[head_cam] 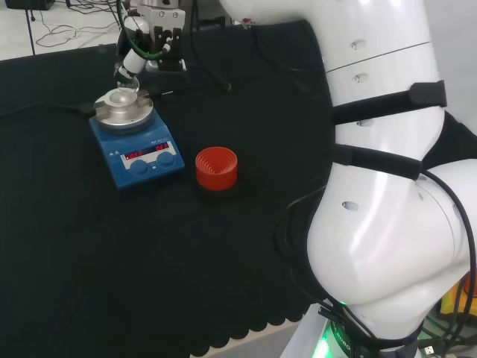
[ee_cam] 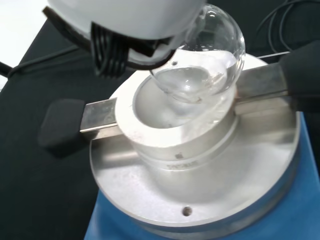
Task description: Place the round-bottom flask on the heater.
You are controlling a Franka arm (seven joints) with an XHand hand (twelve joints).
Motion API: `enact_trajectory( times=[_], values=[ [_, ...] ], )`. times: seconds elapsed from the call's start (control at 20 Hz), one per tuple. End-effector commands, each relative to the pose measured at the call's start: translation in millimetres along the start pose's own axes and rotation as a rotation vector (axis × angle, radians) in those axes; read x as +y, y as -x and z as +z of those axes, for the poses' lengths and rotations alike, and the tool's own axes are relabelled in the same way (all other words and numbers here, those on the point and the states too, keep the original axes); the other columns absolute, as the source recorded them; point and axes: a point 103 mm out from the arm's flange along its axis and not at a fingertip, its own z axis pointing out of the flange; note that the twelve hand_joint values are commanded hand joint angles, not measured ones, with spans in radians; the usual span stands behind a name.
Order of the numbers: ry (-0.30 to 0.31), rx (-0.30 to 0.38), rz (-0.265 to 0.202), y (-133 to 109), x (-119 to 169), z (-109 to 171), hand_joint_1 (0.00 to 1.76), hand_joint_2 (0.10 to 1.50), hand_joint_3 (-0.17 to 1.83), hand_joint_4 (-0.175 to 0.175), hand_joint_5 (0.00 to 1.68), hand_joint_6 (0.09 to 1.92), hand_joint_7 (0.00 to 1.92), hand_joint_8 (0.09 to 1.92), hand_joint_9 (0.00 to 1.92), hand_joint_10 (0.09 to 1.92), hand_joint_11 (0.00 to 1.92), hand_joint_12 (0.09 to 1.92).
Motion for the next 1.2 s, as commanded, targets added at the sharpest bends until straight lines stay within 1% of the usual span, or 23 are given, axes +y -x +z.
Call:
enact_trajectory(
  times=[0.05,0.25,0.5,0.65,1.0,1.2],
  values=[
    [-0.017,-0.003,-0.012,-8,4,7,1.14,0.59,0.78,0.175,1.29,0.7,0.53,0.6,0.85,0.48,0.59,1.25],
    [-0.03,0.009,-0.021,-9,6,9,1.14,0.59,0.78,0.175,1.29,0.71,0.53,0.6,0.85,0.48,0.59,1.25],
    [-0.047,-0.015,-0.01,-9,12,15,1.14,0.59,0.78,0.175,1.29,0.71,0.53,0.6,0.85,0.48,0.59,1.25],
    [-0.054,-0.017,-0.007,-8,15,19,1.14,0.58,0.79,0.175,1.29,0.71,0.53,0.6,0.85,0.48,0.59,1.25],
    [-0.055,-0.032,-0.006,-7,17,25,1.14,0.58,0.79,0.175,1.29,0.71,0.53,0.6,0.85,0.48,0.59,1.25],
    [-0.04,-0.007,-0.007,-4,16,25,1.13,0.6,0.77,0.175,1.28,0.72,0.52,0.6,0.85,0.47,0.59,1.25]
  ],
)
